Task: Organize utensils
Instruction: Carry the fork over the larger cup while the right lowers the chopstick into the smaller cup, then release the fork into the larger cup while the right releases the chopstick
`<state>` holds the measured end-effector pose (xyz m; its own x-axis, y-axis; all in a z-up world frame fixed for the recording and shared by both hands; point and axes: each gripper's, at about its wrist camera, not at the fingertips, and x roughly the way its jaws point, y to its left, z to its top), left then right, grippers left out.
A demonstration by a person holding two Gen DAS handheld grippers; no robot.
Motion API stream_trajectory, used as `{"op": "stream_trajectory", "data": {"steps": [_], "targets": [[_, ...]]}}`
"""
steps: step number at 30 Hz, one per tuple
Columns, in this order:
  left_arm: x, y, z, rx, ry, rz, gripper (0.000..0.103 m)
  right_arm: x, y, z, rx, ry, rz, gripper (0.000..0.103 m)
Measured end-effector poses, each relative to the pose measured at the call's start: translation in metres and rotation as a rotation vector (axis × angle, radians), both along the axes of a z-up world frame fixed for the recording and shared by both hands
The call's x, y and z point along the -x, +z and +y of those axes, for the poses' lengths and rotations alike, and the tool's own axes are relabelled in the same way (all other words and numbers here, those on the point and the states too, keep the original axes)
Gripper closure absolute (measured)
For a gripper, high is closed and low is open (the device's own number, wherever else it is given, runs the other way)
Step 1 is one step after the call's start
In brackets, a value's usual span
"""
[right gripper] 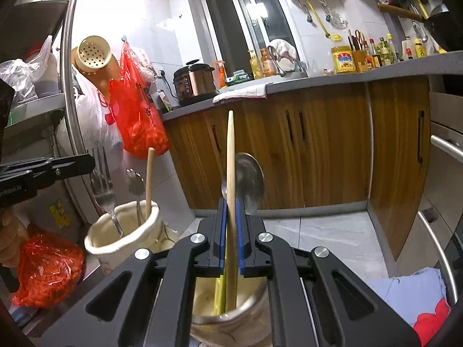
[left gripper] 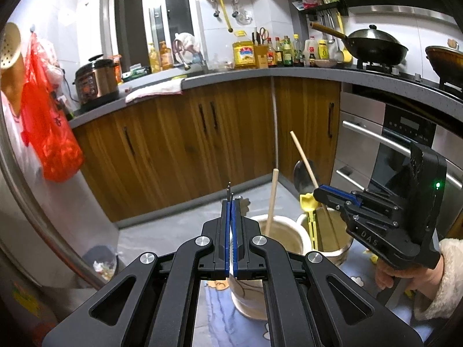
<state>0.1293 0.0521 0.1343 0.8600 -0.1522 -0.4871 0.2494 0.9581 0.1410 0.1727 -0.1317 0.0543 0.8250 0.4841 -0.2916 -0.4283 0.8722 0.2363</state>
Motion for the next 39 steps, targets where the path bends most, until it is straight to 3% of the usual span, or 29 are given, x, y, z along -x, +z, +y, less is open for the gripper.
{"op": "stream_trajectory", "data": {"steps": [15,30,34,38,39], "targets": [[-0.003,-0.015,-0.005,0.004,-0.006,0.024,0.101,0.005,-0.009,-0.002,0.035,0.034,0.102,0.097],[-0.009,-0.017,0.002,0.046,0.011,0.04,0.1,0.004,-0.009,-0.004,0.05,0.035,0.125,0.096],[-0.009,-0.019,0.001,0.035,0.021,0.042,0.1,0.005,-0.01,-0.003,0.047,0.051,0.127,0.082],[-0.009,-0.017,0.003,0.053,0.022,0.053,0.1,0.008,-0.006,-0.002,0.049,0.061,0.12,0.078],[-0.009,-0.017,0.003,0.051,0.023,0.052,0.097,0.009,-0.005,-0.002,0.047,0.065,0.119,0.071]]}}
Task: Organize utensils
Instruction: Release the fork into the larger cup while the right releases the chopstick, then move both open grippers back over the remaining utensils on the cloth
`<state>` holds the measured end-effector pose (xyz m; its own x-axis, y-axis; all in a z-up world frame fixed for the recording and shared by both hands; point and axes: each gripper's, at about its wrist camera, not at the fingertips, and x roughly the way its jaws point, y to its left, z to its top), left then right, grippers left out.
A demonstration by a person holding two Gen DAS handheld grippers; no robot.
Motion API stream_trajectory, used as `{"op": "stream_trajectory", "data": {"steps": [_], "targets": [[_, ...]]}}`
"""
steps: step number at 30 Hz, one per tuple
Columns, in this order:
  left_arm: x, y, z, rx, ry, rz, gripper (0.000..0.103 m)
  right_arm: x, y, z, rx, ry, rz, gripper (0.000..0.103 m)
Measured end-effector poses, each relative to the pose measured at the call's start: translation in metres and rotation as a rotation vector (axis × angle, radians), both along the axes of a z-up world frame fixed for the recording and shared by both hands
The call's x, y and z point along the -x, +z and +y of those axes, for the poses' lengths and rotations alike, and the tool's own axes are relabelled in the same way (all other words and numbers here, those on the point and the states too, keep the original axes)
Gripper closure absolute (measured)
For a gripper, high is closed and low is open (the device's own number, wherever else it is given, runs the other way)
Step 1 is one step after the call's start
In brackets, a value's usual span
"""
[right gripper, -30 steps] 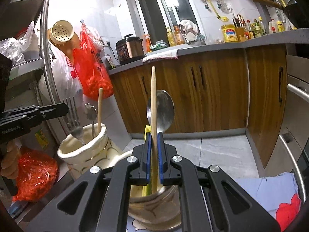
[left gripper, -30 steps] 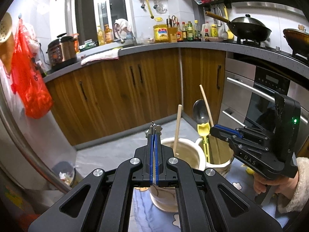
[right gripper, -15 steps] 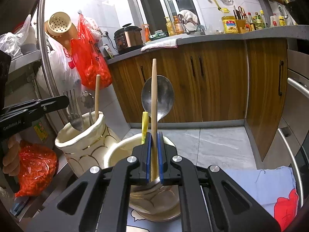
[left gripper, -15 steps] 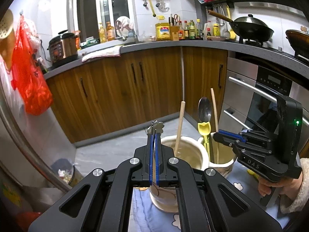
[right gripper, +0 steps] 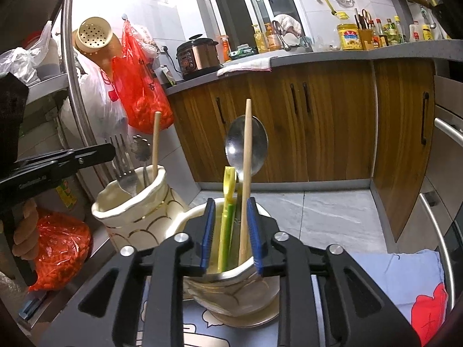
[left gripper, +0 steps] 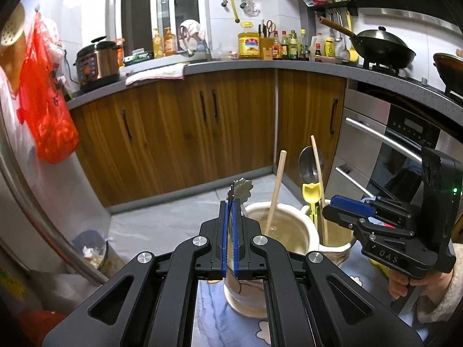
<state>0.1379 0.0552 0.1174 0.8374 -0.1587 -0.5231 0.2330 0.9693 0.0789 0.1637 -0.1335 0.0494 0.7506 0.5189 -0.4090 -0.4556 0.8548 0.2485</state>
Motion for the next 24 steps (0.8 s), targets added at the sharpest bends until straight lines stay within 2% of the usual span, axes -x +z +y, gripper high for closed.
{"op": "stream_trajectory", "data": {"steps": [1,3,4,5,8,10,12,14,16,18,21,24], "targets": [[0.001,0.001,0.0,-0.001,0.0,-0.002,0.094,0.001,0.001,0.0,-0.005,0.005,0.0,0.065],[0.003,0.003,0.001,0.009,0.0,-0.012,0.078,0.005,0.005,-0.002,-0.01,0.011,-0.006,0.064],[0.005,0.005,0.003,0.019,0.001,-0.018,0.073,0.008,0.007,-0.002,-0.009,0.013,-0.01,0.06],[0.008,0.007,0.003,0.027,0.004,-0.025,0.07,0.01,0.009,-0.003,-0.009,0.014,-0.012,0.058],[0.016,0.013,0.002,0.027,0.011,-0.042,0.068,0.02,0.016,-0.007,-0.007,0.012,-0.016,0.046],[0.025,0.017,-0.001,0.021,0.021,-0.058,0.064,0.03,0.023,-0.012,0.008,0.003,-0.022,0.034],[0.034,0.021,-0.004,0.024,0.025,-0.071,0.046,0.039,0.029,-0.017,0.02,-0.001,-0.032,0.028],[0.043,0.023,-0.008,0.03,0.024,-0.083,0.035,0.049,0.033,-0.023,0.034,-0.007,-0.033,0.021],[0.054,0.024,-0.016,0.034,0.018,-0.092,0.033,0.059,0.037,-0.033,0.04,-0.017,-0.035,0.013],[0.064,0.023,-0.023,0.037,0.01,-0.095,0.022,0.068,0.039,-0.043,0.056,-0.041,-0.042,0.008],[0.078,0.017,-0.034,0.047,-0.005,-0.1,0.012,0.083,0.039,-0.061,0.109,-0.097,-0.062,0.005],[0.086,0.008,-0.047,0.074,-0.031,-0.079,0.011,0.095,0.036,-0.083,0.17,-0.151,-0.054,0.005]]}}
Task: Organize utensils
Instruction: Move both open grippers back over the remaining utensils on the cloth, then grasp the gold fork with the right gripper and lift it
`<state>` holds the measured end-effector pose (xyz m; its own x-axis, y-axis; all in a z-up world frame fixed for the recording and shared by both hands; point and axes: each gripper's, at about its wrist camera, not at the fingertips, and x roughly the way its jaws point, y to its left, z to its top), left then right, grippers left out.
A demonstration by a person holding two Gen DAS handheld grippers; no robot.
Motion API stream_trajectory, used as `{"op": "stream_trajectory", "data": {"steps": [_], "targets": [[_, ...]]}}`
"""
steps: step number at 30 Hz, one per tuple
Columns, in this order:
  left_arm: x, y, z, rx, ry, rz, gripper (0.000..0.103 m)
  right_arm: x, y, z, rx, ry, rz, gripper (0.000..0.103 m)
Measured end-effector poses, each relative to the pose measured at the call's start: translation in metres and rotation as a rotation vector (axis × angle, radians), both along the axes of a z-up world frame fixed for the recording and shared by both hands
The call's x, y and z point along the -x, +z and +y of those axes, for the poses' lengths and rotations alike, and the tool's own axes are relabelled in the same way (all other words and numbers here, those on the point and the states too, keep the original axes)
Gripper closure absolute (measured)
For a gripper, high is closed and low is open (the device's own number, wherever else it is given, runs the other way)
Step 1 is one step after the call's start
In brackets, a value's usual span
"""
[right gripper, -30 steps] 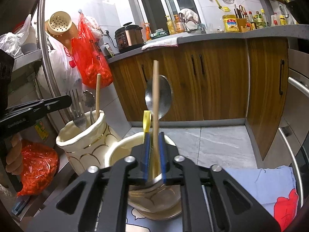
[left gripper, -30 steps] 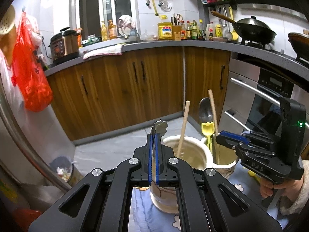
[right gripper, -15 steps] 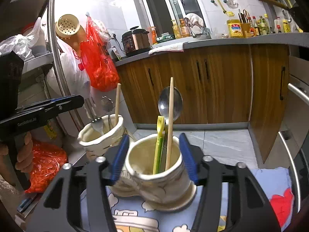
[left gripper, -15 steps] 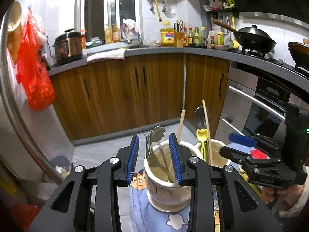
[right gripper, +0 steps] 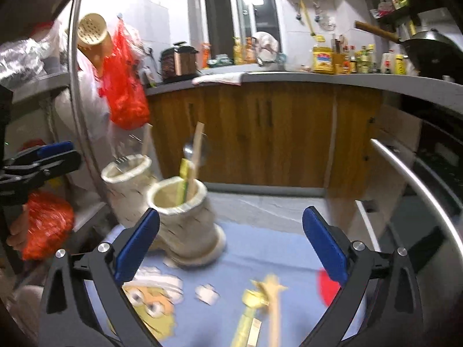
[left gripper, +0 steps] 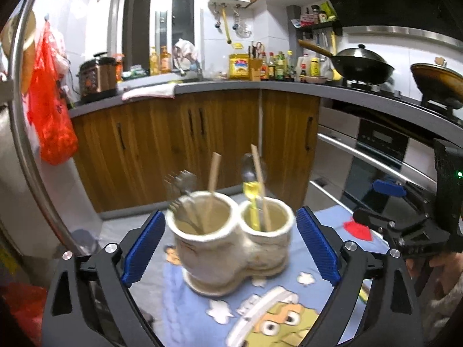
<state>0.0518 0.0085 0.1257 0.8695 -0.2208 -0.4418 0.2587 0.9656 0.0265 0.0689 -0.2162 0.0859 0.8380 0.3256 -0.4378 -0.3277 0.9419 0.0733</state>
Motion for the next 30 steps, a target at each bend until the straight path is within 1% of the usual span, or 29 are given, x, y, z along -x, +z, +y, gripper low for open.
{"op": "stream_trajectory", "data": {"steps": [3,6,9,11,13,17,19,23,25,26,28,29,30], "targets": [[0.002,-0.009,-0.01,0.023,-0.004,0.008,0.007,0.008,-0.006,-0.025,0.02,-0.048,0.028,0.005],[-0.001,-0.022,-0.021,0.037,0.012,0.025,0.006,0.011,-0.014,-0.045,0.043,-0.087,0.067,0.005],[-0.007,-0.038,-0.033,0.065,0.009,0.072,0.006,0.017,-0.026,-0.062,0.073,-0.104,0.102,0.005],[-0.012,-0.048,-0.042,0.069,0.001,0.1,0.006,0.019,-0.036,-0.069,0.101,-0.106,0.128,0.005],[-0.015,-0.059,-0.051,0.062,-0.008,0.118,0.006,0.02,-0.048,-0.072,0.122,-0.099,0.167,0.005],[-0.017,-0.079,-0.067,0.043,-0.04,0.162,0.006,0.019,-0.069,-0.069,0.125,-0.069,0.244,0.005],[-0.018,-0.09,-0.076,0.01,-0.057,0.183,0.006,0.017,-0.079,-0.066,0.108,-0.053,0.285,0.006],[-0.019,-0.105,-0.084,-0.034,-0.057,0.198,0.006,0.011,-0.085,-0.054,0.093,-0.031,0.317,0.008],[-0.02,-0.11,-0.083,-0.033,-0.058,0.22,0.006,0.007,-0.086,-0.043,0.113,-0.013,0.312,0.021],[-0.02,-0.112,-0.082,-0.031,-0.057,0.228,0.006,0.005,-0.087,-0.039,0.126,-0.011,0.309,0.024],[-0.021,-0.117,-0.079,-0.032,-0.055,0.245,0.006,-0.001,-0.088,-0.029,0.147,-0.001,0.312,0.041],[-0.021,-0.119,-0.078,-0.032,-0.055,0.25,0.006,-0.004,-0.088,-0.026,0.151,-0.001,0.314,0.044],[-0.022,-0.12,-0.078,-0.032,-0.054,0.254,0.006,-0.008,-0.088,-0.023,0.153,0.0,0.318,0.048]]}}
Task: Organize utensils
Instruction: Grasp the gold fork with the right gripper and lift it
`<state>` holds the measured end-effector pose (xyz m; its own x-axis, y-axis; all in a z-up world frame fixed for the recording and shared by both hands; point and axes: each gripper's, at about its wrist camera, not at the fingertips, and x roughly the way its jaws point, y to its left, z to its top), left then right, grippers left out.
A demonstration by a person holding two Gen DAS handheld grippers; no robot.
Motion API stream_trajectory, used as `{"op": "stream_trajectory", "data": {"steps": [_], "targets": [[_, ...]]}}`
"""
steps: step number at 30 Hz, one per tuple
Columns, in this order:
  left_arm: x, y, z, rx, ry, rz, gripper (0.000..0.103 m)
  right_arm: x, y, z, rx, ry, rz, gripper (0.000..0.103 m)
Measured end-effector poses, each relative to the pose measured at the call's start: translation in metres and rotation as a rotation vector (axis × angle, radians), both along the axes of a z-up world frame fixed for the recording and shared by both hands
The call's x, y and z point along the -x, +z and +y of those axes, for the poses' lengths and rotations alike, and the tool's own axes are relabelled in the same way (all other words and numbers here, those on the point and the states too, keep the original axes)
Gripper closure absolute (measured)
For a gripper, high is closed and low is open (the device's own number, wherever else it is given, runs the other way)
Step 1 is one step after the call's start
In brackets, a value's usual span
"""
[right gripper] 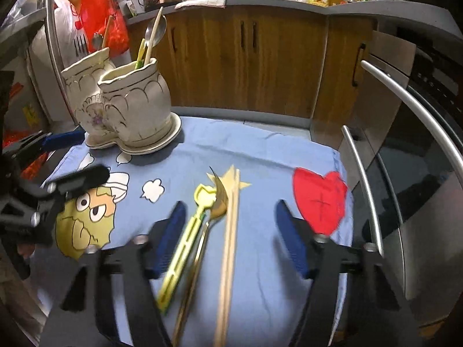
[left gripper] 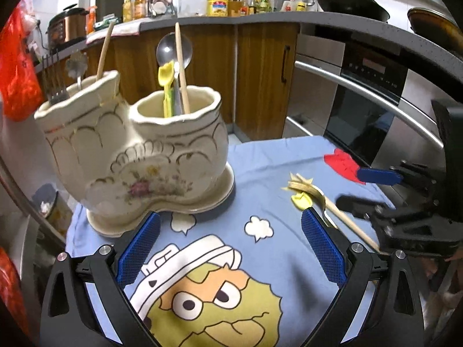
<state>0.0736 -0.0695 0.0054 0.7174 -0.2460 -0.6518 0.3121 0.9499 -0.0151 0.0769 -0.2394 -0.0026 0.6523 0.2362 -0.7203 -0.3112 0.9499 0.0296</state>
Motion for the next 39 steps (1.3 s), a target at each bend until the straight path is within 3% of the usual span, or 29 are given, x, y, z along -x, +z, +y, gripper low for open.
{"op": "stream_trajectory", "data": {"steps": [4,6,12,24,35,39], "targets": [[0.0,-0.004,0.004,0.007,-0.003,0.019,0.006,-0.012,-0.003,0.014,0.023,0.008,0.015,0.075],[0.001,-0.006,0.005,0.007,-0.005,0.024,0.006,-0.019,-0.007,0.019,0.043,-0.001,0.026,0.081],[0.0,-0.008,0.008,0.016,-0.007,0.031,0.006,-0.028,-0.012,0.023,0.037,-0.01,0.059,0.081],[0.001,-0.009,0.005,0.018,-0.02,0.039,0.006,-0.038,-0.021,0.018,-0.028,-0.041,0.106,0.098],[0.004,-0.01,-0.007,0.011,-0.049,0.051,0.006,-0.009,0.013,-0.025,-0.231,-0.09,0.048,0.099],[0.002,-0.013,-0.021,0.02,-0.081,0.096,0.006,0.002,0.028,-0.045,-0.273,-0.111,0.019,0.1]]}}
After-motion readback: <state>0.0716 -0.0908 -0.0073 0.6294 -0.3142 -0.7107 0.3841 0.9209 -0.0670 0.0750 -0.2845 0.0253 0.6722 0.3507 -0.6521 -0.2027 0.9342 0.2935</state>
